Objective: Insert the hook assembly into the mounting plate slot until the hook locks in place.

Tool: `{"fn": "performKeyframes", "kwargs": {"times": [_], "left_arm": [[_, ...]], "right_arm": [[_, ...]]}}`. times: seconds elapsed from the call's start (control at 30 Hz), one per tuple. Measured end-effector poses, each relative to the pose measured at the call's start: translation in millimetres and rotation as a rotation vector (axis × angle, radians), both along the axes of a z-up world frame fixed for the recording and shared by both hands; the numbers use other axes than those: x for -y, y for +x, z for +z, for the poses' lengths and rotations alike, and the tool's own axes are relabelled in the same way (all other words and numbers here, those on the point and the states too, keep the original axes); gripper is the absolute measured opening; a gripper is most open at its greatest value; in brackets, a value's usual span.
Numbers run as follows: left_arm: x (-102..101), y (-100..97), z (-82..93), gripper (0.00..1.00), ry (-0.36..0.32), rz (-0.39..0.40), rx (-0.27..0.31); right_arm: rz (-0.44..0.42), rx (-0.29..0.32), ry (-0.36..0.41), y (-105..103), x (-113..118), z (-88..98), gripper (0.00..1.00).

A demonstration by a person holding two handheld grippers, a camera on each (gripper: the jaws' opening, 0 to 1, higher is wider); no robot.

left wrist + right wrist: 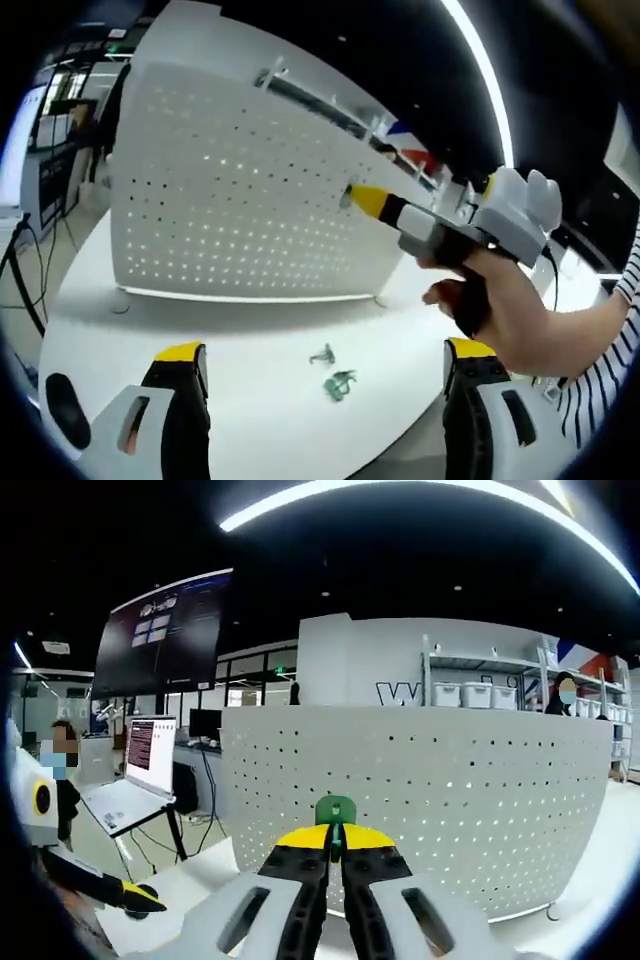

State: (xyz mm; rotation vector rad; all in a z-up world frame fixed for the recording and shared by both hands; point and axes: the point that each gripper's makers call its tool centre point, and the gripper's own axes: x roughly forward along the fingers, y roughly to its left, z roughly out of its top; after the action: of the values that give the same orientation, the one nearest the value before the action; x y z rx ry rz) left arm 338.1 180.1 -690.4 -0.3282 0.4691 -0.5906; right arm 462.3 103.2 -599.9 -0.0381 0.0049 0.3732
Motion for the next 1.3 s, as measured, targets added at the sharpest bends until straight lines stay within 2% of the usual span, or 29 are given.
{"fn": "performKeyframes", "kwargs": {"times": [0.33,0.57,1.0,1.1,1.3], "left_arm": [[1,-1.7,-5.2,0.99,0.006,-0.01,-0.016],[1,-3.5,-10.4,0.98,0.016,-0.015,-0.031],[-1,-4.1,-16.2,0.98,0.03,-0.013,-0.051],[-2,-2.7,-16.6,0.98,0.029,-0.009,-0.052],[-1,-0.7,-17.0,0.97,0.023,-0.005,-0.056]], "right_arm": [[-0.074,0.024,0.005,30,17,7.8,0.0],[-0.095,0.026,0.029,41,18,12.2,0.0],[-0.169,0.054,0.028,84,44,25.9,0.0],[-0.189,0.047,0.058,91,50,29.2,0.0],[-0.213,0.065,0.034,106,53,33.7,0.0]]}}
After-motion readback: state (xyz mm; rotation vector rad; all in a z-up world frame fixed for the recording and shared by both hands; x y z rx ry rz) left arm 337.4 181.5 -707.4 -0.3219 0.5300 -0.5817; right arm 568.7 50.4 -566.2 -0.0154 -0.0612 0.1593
